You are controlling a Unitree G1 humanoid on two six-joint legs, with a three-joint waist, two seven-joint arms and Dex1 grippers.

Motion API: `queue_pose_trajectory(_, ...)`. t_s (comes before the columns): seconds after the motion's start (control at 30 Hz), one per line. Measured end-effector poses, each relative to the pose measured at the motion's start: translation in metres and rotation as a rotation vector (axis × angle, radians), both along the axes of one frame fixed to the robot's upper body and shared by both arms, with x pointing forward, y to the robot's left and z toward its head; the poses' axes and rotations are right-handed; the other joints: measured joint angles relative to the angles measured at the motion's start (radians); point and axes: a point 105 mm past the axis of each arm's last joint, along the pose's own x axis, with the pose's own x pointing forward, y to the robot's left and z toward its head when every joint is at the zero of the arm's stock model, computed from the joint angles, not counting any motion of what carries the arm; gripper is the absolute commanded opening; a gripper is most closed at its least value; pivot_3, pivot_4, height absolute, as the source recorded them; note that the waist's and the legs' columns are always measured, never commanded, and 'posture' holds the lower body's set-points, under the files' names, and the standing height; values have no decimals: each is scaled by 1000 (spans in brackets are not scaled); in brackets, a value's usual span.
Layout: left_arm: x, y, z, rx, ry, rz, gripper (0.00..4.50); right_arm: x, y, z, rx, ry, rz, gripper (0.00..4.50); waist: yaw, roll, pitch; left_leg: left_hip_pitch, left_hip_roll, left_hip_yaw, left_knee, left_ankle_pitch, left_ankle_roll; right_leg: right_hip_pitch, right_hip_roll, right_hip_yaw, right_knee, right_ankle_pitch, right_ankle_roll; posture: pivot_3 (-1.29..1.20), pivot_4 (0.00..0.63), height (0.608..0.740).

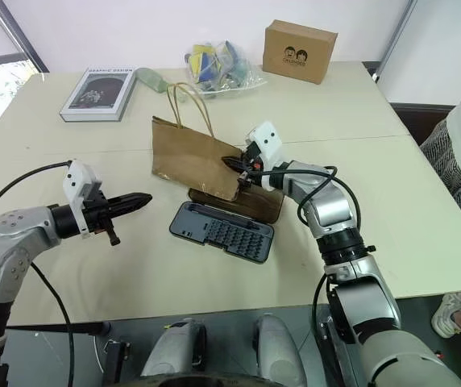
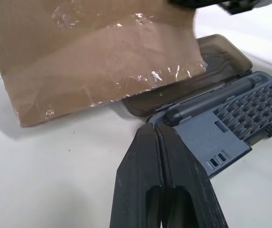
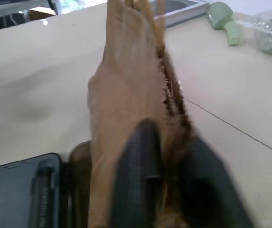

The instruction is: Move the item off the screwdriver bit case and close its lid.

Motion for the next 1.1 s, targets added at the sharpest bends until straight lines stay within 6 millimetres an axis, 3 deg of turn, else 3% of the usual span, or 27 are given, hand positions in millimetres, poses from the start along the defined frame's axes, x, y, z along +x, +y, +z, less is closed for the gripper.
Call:
queue_pose_trajectory(0.17,0,0,-1,8,-3,4,0,2,-1,2,-4,-17,-6,31,0,0,0,0,0,0,0,0,0,0,0,0,0,0,0,0,150,740)
queue_pose_trajectory(0.33,1,0,-1,16,-5,4,0,8,-17,14,-13,-36,-73,31,0,1,0,0,0,0,0,0,0,0,-1,0,0,0,0,0,150,740)
queue_pose_trajectory(0.53,2,-8,-5,16,0,-32,0,31,-76,82,-22,-237,-342,31,3,1,1,0,-1,0,0,0,0,0,-1,0,0,0,0,0,150,740)
queue_pose_trajectory(0.6,3,-9,-5,13,-4,-34,0,37,-99,93,-56,-294,-450,31,2,1,1,0,-1,1,0,0,0,0,-1,0,-1,0,0,0,150,740)
queue_pose_trajectory(0.7,7,-11,-4,20,-10,-48,0,50,-143,80,-184,-314,-640,31,1,1,1,0,-1,5,0,0,0,0,-1,1,-1,0,0,0,150,740)
queue_pose_trajectory(0.8,8,-14,-8,25,1,-62,0,57,-169,59,-265,-289,-752,31,-5,1,1,0,-1,7,-1,0,0,-1,0,2,-1,0,0,0,150,740)
queue_pose_trajectory(1.1,10,-16,-10,33,-1,-79,0,65,-197,13,-285,-234,-941,31,-29,2,1,0,0,9,-1,0,0,-2,0,5,0,0,0,0,150,740)
